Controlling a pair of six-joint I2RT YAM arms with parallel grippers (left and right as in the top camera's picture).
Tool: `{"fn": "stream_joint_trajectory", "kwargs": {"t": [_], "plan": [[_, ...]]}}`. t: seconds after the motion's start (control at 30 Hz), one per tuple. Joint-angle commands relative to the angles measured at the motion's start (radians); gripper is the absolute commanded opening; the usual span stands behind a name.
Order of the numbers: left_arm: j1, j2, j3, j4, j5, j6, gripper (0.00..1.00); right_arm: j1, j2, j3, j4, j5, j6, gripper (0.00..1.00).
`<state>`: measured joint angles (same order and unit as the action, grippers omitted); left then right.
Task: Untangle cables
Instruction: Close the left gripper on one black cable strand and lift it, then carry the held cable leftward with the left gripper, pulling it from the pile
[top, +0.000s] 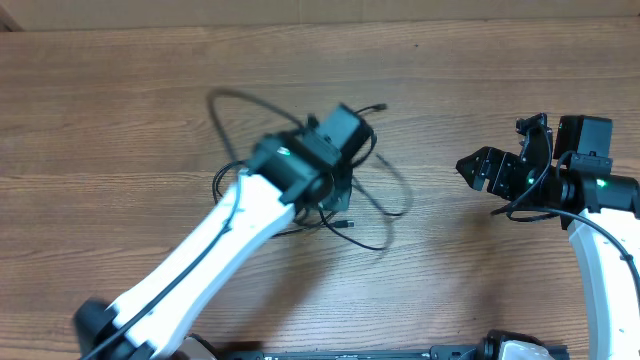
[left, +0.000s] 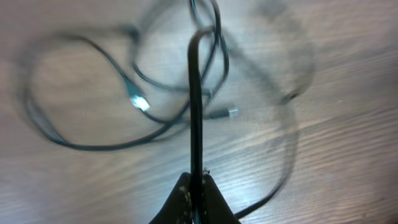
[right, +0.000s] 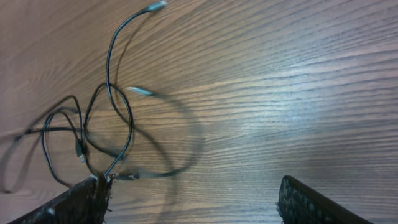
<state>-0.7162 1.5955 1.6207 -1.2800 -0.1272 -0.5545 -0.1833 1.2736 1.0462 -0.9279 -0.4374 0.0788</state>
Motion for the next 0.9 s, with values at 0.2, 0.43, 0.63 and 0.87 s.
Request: {"fn": "stream_joint_trajectory", "kwargs": {"t": [0.2,0.43,0.63,0.87], "plan": [[0.003,-0.039,0.533,-0.138,-0.223,0.209,0.04,-0.004,0.000,0.020,0.001,0.007,-0.001,0.85],[0.003,-0.040,0.743,-0.137,-0.318,0.219,0.04,-0.004,0.000,0.020,0.001,0.008,-0.001,0.85],[0.003,-0.050,0.858,-0.082,-0.221,0.211,0.04,-0.004,0.000,0.020,0.002,0.011,-0.001,0.85],[0.003,-0.075,0.946,0.027,-0.199,0.173,0.04,-0.004,0.000,0.020,0.002,0.011,-0.001,0.85]]}}
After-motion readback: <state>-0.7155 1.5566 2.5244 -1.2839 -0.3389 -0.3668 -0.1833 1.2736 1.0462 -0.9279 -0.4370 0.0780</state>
